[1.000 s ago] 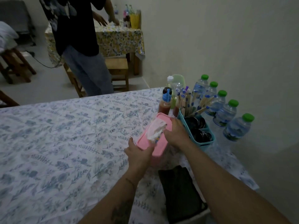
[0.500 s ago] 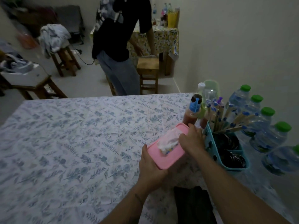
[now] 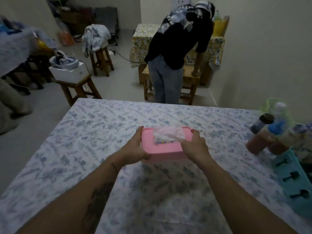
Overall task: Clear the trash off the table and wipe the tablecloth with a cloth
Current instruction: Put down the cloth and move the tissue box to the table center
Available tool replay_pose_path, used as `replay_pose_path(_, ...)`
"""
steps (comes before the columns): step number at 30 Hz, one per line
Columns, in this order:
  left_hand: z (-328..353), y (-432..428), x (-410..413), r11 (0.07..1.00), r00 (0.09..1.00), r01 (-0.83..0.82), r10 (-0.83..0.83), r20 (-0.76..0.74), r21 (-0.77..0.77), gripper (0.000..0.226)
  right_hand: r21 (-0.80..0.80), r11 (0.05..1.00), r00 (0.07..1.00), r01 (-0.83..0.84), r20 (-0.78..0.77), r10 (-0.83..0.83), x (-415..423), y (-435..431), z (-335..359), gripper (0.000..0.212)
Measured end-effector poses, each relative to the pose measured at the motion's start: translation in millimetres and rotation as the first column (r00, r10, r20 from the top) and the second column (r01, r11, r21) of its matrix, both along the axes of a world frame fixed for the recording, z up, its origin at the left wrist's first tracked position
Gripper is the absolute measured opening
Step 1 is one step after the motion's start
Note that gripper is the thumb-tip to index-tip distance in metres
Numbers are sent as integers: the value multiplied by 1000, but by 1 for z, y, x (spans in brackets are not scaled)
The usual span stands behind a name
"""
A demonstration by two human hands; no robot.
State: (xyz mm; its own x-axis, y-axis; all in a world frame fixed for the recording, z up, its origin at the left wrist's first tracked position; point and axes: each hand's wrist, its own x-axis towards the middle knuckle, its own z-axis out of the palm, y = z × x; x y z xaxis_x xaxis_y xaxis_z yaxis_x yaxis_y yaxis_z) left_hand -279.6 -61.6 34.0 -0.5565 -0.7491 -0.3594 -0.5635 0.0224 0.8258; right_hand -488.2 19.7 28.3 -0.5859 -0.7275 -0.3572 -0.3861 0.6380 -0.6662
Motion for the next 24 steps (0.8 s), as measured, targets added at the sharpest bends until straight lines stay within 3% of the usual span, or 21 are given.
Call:
replay_pose_path(9, -15, -107, 94, 997, 990, 80, -76, 120, -24, 116, 49, 999, 1000, 4, 13, -4, 110, -73, -12, 80)
replay_pose_path(19, -50, -126, 112, 994, 994, 94, -90, 69, -52, 110, 125, 992, 996, 14, -86, -3, 136, -85, -20, 87)
replay_pose_path(24, -47, -119, 112, 976, 984, 154, -138, 110, -156, 93, 98, 992, 994, -76, -74, 84, 127, -73, -17, 87)
